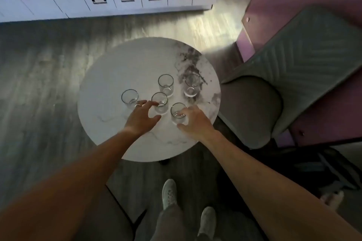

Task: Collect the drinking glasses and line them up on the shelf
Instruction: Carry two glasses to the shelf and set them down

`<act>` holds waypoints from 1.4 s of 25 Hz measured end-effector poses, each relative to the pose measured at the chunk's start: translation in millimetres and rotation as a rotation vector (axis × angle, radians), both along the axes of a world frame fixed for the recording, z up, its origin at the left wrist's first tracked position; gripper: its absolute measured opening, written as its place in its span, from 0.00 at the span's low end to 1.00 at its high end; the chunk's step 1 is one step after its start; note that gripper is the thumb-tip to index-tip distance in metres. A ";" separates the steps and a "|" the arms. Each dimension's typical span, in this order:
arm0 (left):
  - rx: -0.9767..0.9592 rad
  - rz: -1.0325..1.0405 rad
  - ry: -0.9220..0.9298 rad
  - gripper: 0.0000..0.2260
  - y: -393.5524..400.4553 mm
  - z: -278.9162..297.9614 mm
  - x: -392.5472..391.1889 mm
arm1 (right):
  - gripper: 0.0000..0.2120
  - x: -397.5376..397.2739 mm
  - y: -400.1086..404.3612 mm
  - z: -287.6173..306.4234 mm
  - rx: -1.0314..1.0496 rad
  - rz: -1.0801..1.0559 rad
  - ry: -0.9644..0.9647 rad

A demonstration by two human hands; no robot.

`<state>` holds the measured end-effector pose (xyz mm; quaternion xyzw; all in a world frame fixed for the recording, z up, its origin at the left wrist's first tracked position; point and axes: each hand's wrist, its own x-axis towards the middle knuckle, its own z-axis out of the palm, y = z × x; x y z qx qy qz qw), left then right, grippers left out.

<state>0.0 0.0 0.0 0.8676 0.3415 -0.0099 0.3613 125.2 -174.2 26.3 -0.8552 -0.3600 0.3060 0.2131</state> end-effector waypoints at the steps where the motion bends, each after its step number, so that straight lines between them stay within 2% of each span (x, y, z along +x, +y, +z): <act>1: 0.023 -0.010 -0.019 0.18 4.2 -4.6 4.1 | 0.18 0.3 4.4 -5.3 -0.005 -0.002 -0.017; 5: 0.092 -0.068 -0.079 0.11 12.2 -22.2 17.6 | 0.13 -3.2 14.0 -22.6 0.038 -0.075 -0.095; 9: 0.112 -0.084 -0.114 0.09 10.4 -24.4 26.6 | 0.14 -6.7 11.2 -26.1 0.075 -0.119 -0.123; 13: 0.105 -0.209 -0.174 0.07 -0.9 -14.0 26.0 | 0.12 -3.4 -13.1 -7.7 0.097 -0.173 -0.124; 17: 0.059 -0.378 -0.280 0.06 -34.5 22.5 48.5 | 0.13 7.5 -68.3 30.3 0.130 -0.327 -0.157; 21: 0.074 -0.512 -0.376 0.08 -104.9 66.3 84.0 | 0.14 0.9 -153.1 71.2 0.151 -0.507 -0.240; 27: 0.087 -0.799 -0.448 0.10 -266.9 124.4 90.7 | 0.14 -53.1 -324.8 125.1 0.178 -0.764 -0.328; 35: 0.055 -1.162 -0.555 0.09 -478.8 149.8 62.7 | 0.11 -151.7 -522.3 145.7 0.138 -1.084 -0.425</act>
